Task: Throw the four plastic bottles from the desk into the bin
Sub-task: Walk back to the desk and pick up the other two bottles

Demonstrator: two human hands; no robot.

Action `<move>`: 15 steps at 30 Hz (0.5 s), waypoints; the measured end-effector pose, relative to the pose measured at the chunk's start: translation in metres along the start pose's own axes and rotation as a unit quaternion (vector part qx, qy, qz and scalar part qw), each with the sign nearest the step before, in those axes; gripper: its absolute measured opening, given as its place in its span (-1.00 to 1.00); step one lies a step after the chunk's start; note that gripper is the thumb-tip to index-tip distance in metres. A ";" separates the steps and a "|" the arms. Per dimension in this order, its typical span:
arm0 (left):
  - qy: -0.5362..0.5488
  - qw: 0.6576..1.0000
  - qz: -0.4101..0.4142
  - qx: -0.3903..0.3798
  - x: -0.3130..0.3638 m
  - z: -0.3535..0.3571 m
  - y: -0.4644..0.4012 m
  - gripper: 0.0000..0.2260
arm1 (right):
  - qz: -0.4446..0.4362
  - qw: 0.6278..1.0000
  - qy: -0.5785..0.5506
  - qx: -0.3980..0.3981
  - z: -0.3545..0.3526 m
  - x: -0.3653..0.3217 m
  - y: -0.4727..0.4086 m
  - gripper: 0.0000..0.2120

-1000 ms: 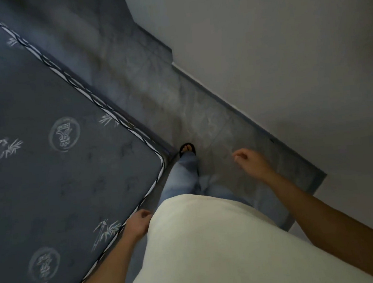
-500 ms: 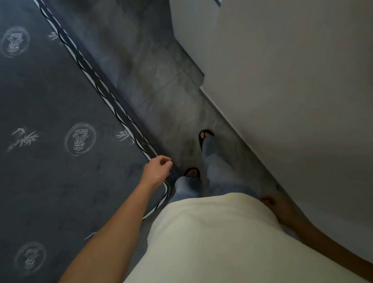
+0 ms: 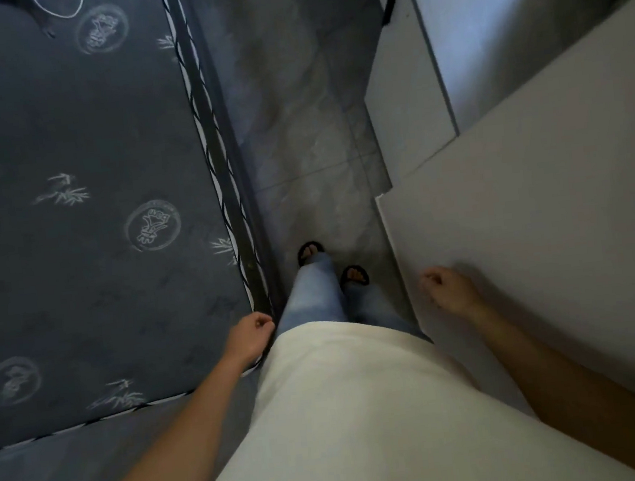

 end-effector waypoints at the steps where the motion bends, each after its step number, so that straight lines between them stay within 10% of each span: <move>1: 0.004 1.000 -0.013 -0.005 -0.004 -0.002 0.000 -0.78 | -0.018 1.000 0.010 0.000 -0.006 -0.023 -0.017 -0.85; 15: 0.156 0.985 -0.068 -0.030 0.068 -0.159 -0.094 -0.81 | -0.060 0.993 0.096 -0.016 -0.044 -0.237 -0.141 -0.80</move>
Point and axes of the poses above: each hand's wrist, its own y-axis away from the middle knuckle, its own z-axis out of the palm, x = y × z, the point moved 1 cm from there along -y, towards the middle knuckle, and after that the axes turned 9 degrees about -y, right-handed, at the moved point
